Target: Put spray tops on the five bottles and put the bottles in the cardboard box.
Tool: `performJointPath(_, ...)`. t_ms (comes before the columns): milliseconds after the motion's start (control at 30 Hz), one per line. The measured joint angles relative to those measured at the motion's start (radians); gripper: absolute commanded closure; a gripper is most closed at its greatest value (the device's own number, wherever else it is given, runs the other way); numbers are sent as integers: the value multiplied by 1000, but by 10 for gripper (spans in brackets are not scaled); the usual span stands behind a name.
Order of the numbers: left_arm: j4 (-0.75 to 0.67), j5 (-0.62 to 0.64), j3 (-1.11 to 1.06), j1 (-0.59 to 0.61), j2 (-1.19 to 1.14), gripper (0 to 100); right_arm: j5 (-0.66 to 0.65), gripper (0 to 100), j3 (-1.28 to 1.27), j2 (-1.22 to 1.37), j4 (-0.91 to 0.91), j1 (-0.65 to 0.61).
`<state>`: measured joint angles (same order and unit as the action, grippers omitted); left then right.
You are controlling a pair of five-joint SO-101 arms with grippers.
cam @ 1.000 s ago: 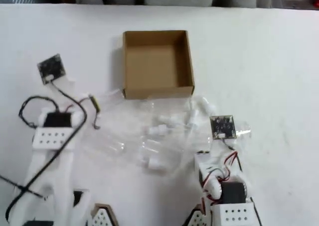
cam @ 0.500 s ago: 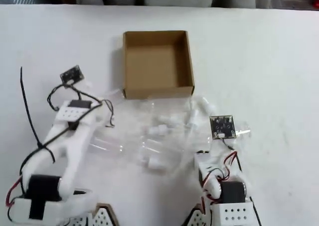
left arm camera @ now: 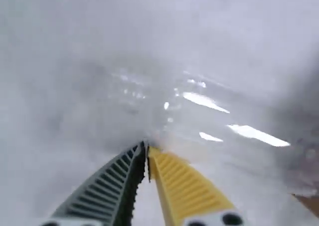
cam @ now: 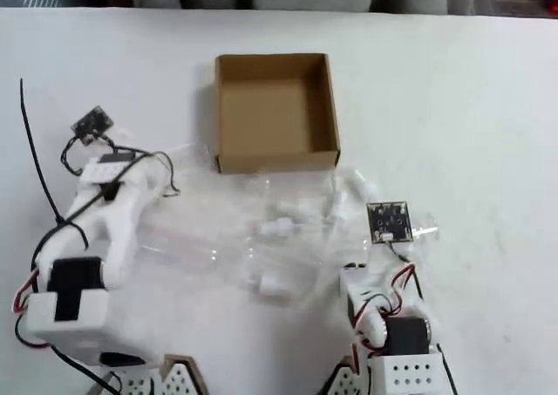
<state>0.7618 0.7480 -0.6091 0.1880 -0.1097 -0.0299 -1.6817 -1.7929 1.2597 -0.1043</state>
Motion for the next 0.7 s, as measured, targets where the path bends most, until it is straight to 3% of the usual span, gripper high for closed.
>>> performJointPath(200, 12, 3, 153, 48, -144, 972, 0, 981, 0, 0, 0, 0)
performJointPath(600, 259, 34, 384, 71, -206, 968, 0, 981, 0, 0, 0, 0)
performJointPath(700, 301, 75, 425, 71, -206, 897, 0, 981, 0, 0, 0, 0)
